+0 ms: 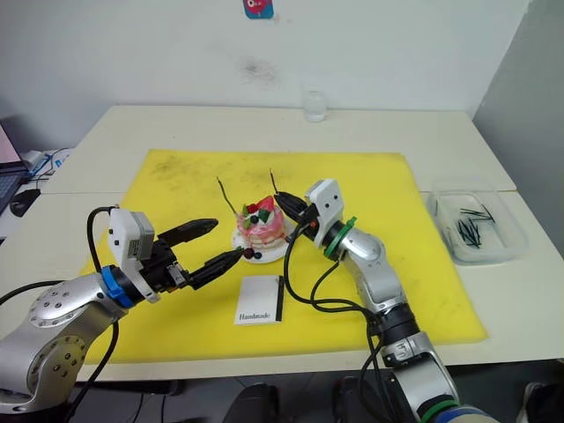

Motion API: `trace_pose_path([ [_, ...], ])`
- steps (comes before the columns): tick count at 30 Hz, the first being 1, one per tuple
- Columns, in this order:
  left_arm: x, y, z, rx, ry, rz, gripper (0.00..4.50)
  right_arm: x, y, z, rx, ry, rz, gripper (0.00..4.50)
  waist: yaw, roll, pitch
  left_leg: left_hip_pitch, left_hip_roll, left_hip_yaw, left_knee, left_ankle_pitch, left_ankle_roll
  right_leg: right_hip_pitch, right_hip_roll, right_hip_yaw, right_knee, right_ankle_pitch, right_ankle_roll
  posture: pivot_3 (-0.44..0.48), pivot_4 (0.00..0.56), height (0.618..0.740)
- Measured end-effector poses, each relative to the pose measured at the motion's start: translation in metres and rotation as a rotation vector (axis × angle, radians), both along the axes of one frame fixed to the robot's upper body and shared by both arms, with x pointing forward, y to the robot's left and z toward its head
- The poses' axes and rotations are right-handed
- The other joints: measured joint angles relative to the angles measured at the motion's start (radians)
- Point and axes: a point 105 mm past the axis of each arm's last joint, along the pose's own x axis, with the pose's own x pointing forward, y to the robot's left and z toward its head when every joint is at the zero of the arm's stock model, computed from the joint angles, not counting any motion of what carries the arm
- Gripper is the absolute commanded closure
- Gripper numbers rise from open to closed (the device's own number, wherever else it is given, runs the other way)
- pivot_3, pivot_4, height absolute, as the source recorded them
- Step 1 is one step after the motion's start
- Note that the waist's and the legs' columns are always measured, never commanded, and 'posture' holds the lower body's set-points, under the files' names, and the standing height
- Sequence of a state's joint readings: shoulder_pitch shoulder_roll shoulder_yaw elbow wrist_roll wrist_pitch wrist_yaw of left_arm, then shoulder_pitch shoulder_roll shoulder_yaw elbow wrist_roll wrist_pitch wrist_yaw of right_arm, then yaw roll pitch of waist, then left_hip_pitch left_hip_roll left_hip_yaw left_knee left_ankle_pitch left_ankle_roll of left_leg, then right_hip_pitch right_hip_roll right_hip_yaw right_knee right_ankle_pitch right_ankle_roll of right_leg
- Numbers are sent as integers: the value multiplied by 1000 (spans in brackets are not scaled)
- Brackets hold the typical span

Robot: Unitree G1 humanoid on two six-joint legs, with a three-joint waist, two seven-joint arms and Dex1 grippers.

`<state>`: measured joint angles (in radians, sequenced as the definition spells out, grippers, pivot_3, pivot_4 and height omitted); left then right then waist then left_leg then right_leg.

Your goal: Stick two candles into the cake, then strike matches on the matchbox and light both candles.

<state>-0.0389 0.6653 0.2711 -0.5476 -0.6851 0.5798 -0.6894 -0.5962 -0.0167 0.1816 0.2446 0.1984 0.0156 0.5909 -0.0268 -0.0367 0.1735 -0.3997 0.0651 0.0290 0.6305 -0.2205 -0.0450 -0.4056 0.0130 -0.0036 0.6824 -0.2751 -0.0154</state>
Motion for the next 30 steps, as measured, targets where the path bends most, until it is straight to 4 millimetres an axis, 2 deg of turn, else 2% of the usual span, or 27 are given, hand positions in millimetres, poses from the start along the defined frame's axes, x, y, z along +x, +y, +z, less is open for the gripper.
trace_pose_path([
  [11, 1, 2, -2, -1, 13, 11, 0, -8, 16, -4, 8, 12, 54, 4485, 0, 0, 0, 0, 0, 0, 0, 0, 0, 0, 0, 0, 0, 0, 0, 0, 150, 740],
  [17, -3, 2, -8, 6, 55, -5, 0, -6, 15, -12, -9, 14, 43, 4485, 0, 0, 0, 0, 0, 0, 0, 0, 0, 0, 0, 1, 0, 0, 0, 0, 150, 740],
  [30, -5, 2, -9, 22, 64, -25, 0, -7, 12, -6, 46, -26, 13, 4485, 0, 0, 0, 0, 0, 0, 0, 0, 0, 0, 0, 1, 0, 0, 0, 0, 150, 740],
])
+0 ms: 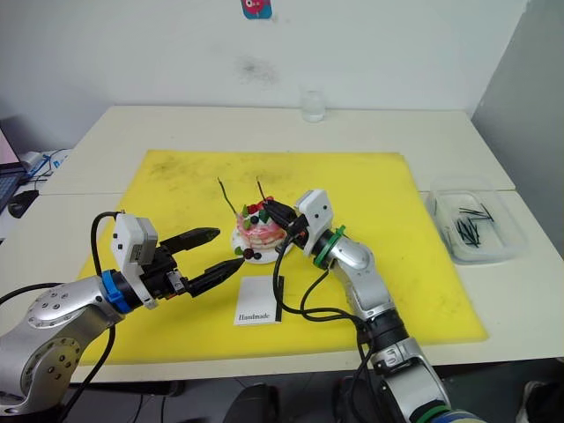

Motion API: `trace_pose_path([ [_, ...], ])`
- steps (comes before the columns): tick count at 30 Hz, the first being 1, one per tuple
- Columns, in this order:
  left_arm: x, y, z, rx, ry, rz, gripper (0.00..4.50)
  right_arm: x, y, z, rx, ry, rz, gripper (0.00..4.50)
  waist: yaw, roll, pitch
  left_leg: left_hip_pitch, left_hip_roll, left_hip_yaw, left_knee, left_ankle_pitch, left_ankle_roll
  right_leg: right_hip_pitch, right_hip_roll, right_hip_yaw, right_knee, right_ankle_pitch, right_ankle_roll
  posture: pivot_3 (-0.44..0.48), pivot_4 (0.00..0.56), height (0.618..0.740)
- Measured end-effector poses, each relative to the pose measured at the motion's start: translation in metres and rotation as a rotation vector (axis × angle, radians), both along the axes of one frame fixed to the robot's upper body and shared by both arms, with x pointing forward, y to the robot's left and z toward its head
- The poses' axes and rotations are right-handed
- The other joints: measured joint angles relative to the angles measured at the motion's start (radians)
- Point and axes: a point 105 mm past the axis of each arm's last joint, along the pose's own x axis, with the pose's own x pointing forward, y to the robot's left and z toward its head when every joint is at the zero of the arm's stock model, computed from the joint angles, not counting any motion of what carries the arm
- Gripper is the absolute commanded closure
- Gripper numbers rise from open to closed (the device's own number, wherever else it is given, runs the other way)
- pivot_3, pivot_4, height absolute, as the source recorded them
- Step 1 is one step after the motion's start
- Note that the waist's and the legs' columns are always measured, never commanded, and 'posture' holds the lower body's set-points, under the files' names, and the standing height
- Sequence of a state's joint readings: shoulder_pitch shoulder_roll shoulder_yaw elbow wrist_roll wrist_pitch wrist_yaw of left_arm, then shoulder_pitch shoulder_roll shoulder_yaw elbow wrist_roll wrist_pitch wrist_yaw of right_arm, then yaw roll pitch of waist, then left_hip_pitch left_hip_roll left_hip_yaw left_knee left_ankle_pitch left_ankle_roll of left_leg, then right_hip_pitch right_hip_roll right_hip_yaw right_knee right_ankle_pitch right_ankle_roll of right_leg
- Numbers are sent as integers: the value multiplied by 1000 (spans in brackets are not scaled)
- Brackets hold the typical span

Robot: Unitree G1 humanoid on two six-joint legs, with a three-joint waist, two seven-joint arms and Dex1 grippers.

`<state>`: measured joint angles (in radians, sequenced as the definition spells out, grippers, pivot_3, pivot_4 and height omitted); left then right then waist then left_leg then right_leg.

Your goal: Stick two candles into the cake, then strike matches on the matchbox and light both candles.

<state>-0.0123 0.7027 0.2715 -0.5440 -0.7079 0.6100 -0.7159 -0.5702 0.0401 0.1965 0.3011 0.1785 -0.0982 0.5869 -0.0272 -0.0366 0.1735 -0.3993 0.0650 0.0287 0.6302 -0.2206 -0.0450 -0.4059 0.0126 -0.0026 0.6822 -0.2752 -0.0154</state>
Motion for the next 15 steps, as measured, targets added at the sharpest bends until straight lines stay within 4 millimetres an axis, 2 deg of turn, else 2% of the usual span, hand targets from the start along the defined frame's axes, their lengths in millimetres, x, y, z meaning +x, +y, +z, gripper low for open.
trace_pose_path([
  [5, 0, -1, 3, -1, -9, -16, 0, 4, -6, 0, 25, -14, -32, 4485, 0, 0, 0, 0, 0, 0, 0, 0, 0, 0, 0, 0, 0, 0, 0, 0, 150, 740],
  [15, 0, -3, 2, 0, -6, -27, 0, 2, -1, -1, 45, -9, -27, 4485, -1, 0, 0, 0, 0, 0, 0, 0, 0, 0, 0, 1, 0, 0, 0, 0, 150, 740],
])
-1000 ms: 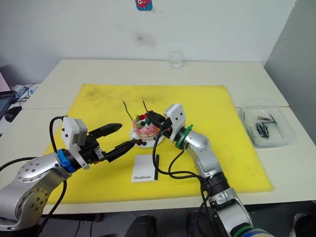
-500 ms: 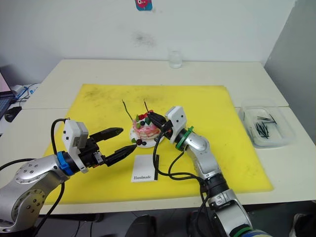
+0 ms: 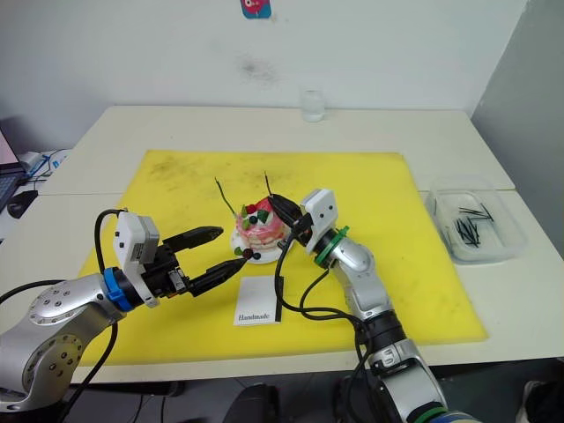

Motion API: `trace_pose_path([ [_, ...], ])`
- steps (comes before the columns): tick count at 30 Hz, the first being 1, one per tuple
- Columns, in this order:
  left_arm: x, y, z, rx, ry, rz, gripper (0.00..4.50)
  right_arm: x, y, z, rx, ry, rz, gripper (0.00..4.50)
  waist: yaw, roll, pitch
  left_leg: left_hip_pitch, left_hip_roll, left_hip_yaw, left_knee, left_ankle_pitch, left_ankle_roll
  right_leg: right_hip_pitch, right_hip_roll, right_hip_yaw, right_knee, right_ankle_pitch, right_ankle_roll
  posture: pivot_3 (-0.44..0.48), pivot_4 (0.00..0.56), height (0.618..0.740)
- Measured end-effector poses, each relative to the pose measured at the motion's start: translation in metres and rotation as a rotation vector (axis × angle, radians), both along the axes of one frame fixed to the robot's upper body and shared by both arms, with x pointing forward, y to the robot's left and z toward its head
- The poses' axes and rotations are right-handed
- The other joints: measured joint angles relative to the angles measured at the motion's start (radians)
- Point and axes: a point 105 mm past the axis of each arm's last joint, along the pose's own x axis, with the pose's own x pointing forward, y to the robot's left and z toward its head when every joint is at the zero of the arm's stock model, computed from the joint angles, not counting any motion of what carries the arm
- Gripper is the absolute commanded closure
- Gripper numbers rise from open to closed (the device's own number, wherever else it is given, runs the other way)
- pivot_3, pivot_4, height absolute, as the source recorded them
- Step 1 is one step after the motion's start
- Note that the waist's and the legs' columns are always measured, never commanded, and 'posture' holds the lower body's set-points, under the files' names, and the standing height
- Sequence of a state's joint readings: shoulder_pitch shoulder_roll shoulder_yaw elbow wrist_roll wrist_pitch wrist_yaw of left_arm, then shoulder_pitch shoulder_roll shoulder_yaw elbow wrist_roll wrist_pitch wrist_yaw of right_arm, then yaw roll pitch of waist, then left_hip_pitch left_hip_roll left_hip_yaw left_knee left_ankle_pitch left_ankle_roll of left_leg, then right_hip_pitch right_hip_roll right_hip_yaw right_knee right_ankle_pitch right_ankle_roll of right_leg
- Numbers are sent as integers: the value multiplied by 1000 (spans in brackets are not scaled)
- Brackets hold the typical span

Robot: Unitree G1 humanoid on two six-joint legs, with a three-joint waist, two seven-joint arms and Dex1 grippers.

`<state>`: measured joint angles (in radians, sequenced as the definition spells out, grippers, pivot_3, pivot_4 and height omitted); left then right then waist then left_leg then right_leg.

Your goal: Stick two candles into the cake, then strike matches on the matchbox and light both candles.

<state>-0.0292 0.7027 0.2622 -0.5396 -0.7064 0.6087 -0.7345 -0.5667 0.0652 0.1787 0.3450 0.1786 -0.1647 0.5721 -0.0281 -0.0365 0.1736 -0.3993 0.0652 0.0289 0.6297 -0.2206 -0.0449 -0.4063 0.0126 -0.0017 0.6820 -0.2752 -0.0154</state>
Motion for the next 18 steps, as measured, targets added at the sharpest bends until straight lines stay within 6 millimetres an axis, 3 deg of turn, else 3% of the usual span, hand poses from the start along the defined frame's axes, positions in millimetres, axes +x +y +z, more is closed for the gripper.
trace_pose_path([
  [18, 1, -1, 1, 0, -3, -2, 0, -2, -1, -18, 5, 20, -25, 4485, 0, 0, 0, 0, 0, 0, 0, 0, 0, 0, 0, 1, 0, 0, 0, 0, 150, 740],
])
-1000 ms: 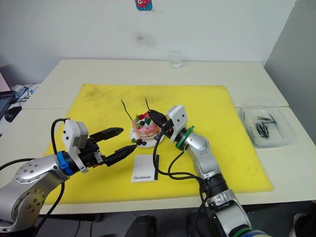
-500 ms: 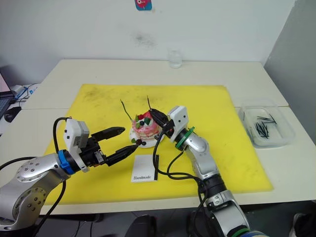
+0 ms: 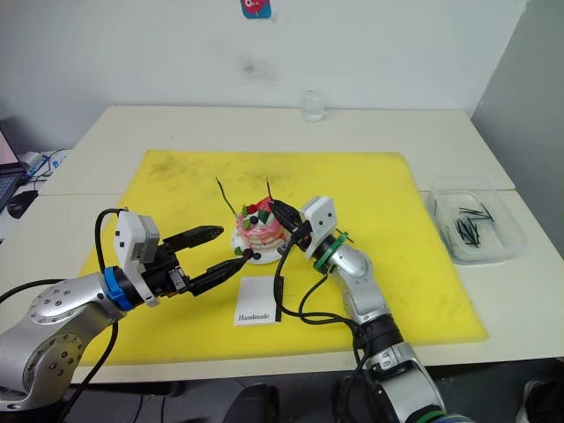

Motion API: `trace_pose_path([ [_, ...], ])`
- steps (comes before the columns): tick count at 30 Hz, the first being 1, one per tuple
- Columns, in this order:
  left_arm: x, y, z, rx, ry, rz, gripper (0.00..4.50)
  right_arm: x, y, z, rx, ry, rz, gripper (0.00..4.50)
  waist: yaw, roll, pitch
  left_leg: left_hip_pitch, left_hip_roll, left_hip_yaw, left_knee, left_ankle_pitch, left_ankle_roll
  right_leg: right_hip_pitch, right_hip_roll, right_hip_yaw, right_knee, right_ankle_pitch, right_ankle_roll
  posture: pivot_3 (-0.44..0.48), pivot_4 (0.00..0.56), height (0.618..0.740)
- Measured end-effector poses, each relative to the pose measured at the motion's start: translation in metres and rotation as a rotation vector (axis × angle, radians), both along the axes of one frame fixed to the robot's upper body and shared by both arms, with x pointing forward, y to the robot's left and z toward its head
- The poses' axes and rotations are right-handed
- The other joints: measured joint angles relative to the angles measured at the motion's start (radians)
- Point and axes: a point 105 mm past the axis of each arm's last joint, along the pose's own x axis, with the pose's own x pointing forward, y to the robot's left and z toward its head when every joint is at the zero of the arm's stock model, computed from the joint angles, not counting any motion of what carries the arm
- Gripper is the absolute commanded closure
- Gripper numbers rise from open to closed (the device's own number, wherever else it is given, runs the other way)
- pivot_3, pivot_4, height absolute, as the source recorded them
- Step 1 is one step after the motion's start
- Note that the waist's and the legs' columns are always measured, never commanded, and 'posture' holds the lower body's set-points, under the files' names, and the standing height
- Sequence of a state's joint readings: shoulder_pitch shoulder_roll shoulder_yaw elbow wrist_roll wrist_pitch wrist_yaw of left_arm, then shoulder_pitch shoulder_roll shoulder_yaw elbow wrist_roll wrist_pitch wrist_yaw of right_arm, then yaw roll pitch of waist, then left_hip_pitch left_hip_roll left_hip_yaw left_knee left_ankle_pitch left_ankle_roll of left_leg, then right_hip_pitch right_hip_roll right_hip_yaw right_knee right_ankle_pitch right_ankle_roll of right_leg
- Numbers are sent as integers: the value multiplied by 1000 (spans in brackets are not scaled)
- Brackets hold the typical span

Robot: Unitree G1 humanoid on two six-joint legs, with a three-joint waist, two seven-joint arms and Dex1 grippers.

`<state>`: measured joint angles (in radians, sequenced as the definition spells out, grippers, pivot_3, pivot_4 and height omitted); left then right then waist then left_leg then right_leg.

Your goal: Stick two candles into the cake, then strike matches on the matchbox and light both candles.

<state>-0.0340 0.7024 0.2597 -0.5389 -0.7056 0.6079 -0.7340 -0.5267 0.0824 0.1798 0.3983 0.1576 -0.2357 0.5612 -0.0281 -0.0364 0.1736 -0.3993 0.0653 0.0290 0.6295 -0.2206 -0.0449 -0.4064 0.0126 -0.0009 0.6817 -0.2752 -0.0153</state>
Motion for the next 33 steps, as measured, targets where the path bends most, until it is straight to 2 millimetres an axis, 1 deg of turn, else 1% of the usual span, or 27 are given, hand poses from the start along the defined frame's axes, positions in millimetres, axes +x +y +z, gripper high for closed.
trace_pose_path([
  [14, 0, -3, -2, 1, 8, -10, 0, -5, -1, -14, 17, 22, -24, 4485, 0, 0, 0, 1, 0, 0, 0, 0, 0, 0, 0, 1, 0, 0, 0, 0, 150, 740],
  [31, -1, -5, -5, 1, 16, -17, 0, -5, 2, -16, 11, 33, -13, 4485, -1, 0, 0, 2, 0, 0, 0, 0, 0, 0, 0, 2, 0, 0, 0, 0, 150, 740],
  [33, -1, -5, -6, 4, 15, -18, 0, -5, 2, -14, 11, 31, -14, 4018, -1, 0, 0, 2, 0, 0, 0, 0, 0, 0, 0, 2, 0, 0, 0, 0, 150, 740],
])
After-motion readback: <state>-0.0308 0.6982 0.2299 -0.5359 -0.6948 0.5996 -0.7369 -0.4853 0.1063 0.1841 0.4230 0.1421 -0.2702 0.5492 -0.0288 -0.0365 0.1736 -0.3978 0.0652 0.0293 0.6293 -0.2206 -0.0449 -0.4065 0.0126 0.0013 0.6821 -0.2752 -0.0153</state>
